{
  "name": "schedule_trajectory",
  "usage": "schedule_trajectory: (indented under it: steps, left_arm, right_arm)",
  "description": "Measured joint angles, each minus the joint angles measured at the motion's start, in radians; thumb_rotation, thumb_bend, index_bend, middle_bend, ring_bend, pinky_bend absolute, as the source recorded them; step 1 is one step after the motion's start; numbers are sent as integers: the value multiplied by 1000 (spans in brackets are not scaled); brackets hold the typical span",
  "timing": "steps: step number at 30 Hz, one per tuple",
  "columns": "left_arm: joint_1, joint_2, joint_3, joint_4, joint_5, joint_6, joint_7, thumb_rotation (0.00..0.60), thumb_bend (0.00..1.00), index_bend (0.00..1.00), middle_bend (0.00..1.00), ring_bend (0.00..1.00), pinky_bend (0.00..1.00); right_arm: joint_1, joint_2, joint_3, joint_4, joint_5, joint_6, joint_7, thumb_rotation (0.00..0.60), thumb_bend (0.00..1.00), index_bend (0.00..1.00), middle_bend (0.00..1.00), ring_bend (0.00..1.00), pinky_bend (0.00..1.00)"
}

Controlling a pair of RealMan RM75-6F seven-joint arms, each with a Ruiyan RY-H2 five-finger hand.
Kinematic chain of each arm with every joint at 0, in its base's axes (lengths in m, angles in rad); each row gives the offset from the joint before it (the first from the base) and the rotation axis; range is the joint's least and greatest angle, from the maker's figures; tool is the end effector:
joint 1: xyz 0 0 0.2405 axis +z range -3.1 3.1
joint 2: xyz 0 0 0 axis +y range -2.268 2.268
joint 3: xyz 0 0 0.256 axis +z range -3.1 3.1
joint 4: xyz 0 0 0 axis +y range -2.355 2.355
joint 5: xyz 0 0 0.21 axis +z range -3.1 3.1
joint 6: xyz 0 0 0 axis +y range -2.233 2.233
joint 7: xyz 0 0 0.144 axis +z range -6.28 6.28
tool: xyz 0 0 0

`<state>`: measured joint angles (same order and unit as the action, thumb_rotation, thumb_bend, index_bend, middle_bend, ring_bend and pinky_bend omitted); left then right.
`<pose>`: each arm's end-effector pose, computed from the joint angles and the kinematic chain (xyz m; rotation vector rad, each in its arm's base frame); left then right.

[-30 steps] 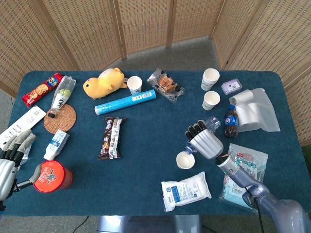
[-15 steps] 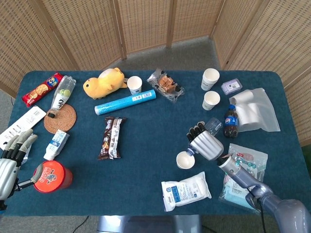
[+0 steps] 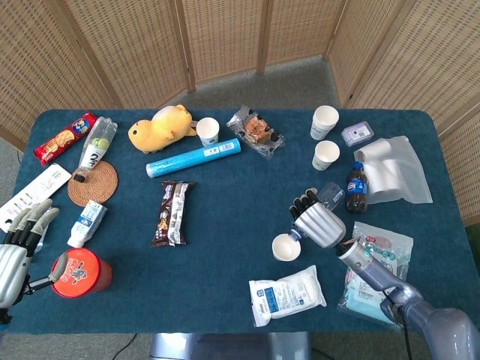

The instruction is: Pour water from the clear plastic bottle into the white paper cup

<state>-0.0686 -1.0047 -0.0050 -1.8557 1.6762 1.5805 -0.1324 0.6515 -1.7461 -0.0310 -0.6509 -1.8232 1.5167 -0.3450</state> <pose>-0.2485 0.1616 0.1738 -1.4053 -1.0116 -1.2219 -0.2148 -0.3326 0.0072 1.8872 0.2983 0.9092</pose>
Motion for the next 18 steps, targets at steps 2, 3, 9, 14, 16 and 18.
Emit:
schedule_trajectory:
  steps: [2,3,9,14,16,18]
  left_arm:
    - [-1,-1,0,0,-1,-1,-1,228,464,75,56,0,0]
    - [-1,-1,-1,1,-2,-1,-1,228,464,75,56,0,0]
    - [-4,-3,-2,3,-3,-3,-4,231,464,76,55,0,0]
    - [-5,-4,-2,8,-2,-3,-9,230,464,75,55,0,0]
    - [-5,-5,-1,11,-3,-3,-11,230,465,75,55,0,0]
    - [-5,-5,-1,14,-4,-3,-14,230,464,75,56,0,0]
  right_arm:
    - [0,0,-1,0,0,-1,-8,600,239,601,633,584,459]
    - [-1,0,-2,-2,0,-1,-11,600,239,601,633,584,460]
    - [-3,4,-1,-24,1,1,-37,600,240,599,633,584,459]
    - [-4,11,1,-57,3,-5,-66,600,240,599,633,584,460]
    - [-5,13,3,-66,6,-8,-79,600,241,598,632,585,459]
    - [-5,15,4,-80,7,-12,-90,600,241,597,632,585,459]
